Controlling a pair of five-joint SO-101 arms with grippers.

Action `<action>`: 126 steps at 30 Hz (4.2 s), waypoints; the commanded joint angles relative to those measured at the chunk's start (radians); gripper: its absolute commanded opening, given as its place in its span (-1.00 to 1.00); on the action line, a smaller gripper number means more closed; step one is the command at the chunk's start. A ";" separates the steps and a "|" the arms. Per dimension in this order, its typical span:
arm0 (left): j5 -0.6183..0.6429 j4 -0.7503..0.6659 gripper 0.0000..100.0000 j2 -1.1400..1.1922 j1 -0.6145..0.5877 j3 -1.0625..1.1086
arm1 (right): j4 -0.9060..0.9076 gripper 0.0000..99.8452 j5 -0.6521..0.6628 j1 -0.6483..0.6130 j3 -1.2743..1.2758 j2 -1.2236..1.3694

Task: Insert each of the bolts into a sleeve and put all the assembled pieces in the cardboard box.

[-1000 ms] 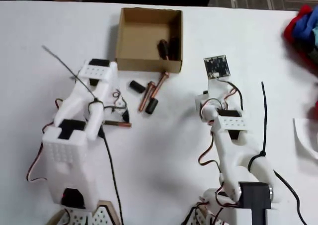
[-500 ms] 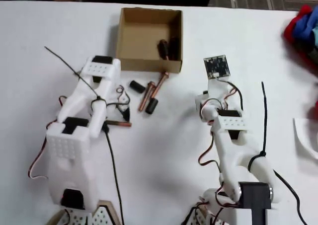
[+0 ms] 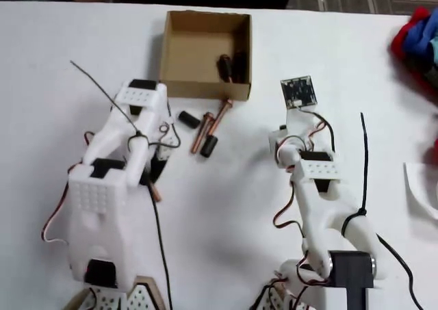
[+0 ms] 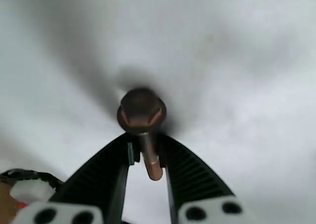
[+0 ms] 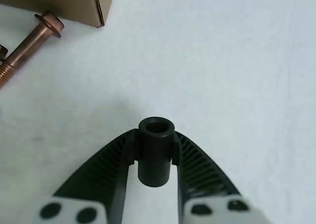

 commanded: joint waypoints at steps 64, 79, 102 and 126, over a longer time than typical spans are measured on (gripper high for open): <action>-0.597 -0.129 -0.96 0.196 -0.017 -0.496 | -0.021 -0.96 0.009 -0.004 -0.014 -0.042; -0.595 -0.028 -0.95 0.173 -0.017 -0.513 | -0.021 -0.96 0.009 -0.004 -0.014 -0.042; -0.433 0.060 -0.95 -0.410 0.095 -0.682 | -0.016 -0.96 0.002 -0.027 -0.014 -0.050; -0.356 0.025 -0.95 -0.872 0.160 -0.312 | -1.009 -0.96 0.003 -0.166 0.431 -0.050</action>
